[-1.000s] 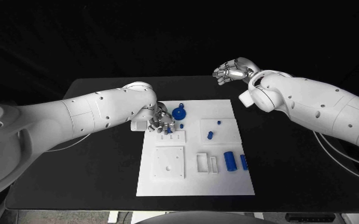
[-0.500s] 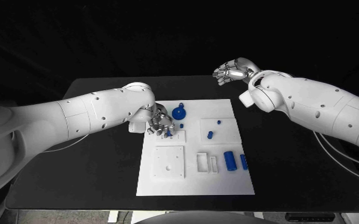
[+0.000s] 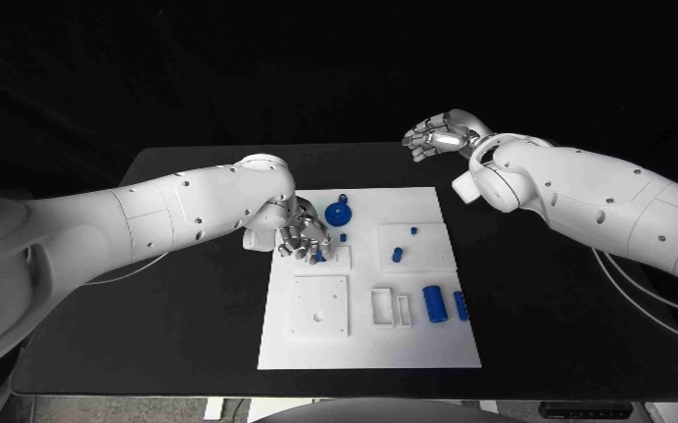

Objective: Assemble the parts on the task board

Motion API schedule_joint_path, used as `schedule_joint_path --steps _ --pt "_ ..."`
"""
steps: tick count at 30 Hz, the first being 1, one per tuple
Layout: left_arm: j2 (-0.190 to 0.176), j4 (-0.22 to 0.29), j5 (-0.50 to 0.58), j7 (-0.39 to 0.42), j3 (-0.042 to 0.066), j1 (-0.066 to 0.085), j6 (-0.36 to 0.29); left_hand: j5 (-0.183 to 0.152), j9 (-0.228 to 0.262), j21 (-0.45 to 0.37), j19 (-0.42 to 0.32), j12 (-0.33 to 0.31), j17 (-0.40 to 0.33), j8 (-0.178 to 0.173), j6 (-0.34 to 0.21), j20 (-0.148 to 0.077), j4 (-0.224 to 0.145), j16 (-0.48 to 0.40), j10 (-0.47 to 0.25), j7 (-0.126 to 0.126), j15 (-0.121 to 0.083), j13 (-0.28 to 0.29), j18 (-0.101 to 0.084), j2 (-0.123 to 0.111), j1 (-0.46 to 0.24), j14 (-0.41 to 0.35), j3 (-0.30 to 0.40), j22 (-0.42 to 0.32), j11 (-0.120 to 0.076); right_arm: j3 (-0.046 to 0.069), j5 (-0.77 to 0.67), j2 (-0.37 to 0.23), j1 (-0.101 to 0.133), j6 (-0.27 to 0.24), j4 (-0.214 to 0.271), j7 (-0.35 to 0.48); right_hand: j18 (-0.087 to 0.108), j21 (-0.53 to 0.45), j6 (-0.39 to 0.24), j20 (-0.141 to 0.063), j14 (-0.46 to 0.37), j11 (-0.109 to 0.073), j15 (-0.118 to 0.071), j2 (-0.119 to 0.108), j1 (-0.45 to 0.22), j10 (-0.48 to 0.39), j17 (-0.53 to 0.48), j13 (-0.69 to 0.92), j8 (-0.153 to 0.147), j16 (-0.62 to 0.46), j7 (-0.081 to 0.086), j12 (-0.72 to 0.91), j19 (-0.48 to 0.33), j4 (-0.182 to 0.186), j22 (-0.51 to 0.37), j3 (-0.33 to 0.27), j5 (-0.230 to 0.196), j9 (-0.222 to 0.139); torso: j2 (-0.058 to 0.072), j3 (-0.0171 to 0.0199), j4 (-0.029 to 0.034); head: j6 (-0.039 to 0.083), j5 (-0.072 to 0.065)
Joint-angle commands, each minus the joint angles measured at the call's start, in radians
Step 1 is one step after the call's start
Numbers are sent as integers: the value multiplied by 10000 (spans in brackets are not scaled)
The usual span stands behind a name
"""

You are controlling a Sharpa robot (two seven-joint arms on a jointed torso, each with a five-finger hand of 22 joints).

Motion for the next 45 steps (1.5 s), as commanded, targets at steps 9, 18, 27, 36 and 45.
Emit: schedule_joint_path --steps 9,18,27,36,45 --pt "157 -142 -66 -139 -15 9 286 -890 138 39 12 -69 20 -73 121 -1064 -984 59 46 1 -173 17 167 667 719 72 937 -16 -15 2 4 5 -3 120 12 57 149 -61 -86 -22 -23 43 19 8 -73 -11 -17 -15 -60 19 252 23 -75 -4 -14 -71 59 -15 3 -3 -3 -21 11" --pt "273 -308 -76 -166 -39 5 347 -902 139 41 14 -68 27 -78 161 -1064 -967 69 74 -5 -177 21 167 657 719 80 918 -16 -19 2 4 24 -6 122 0 55 149 -62 -88 -22 -25 43 20 8 -73 -11 -23 -21 -61 22 253 25 -75 -5 -15 -73 64 -17 9 1 -17 -47 14" --pt "302 -442 -121 -169 -40 5 395 -901 143 47 21 -74 38 -76 229 -1067 -974 83 106 -20 -186 22 171 630 733 93 899 -13 -31 2 4 31 -10 119 -11 59 149 -63 -90 -21 -26 44 21 8 -73 -12 -27 -26 -61 24 254 27 -76 -5 -16 -75 67 -20 3 10 -9 -76 -1" --pt "492 -658 -114 -69 -58 -1 556 -894 137 56 30 -91 58 -87 337 -1071 -995 106 169 -45 -204 20 177 600 759 121 870 -10 -52 2 4 39 -13 119 -10 59 149 -64 -92 -21 -27 44 21 8 -72 -13 -33 -34 -61 28 254 29 -76 -5 -17 -77 73 -22 5 4 -12 -79 1" --pt "537 -718 -63 -24 -59 -6 659 -883 121 60 30 -108 66 -119 369 -1069 -1028 112 197 -50 -205 16 176 577 782 131 860 -7 -56 2 4 53 -14 124 -13 59 149 -65 -95 -21 -28 44 21 8 -71 -13 -40 -41 -61 31 255 32 -77 -6 -18 -79 79 -25 3 5 -10 -96 -10"
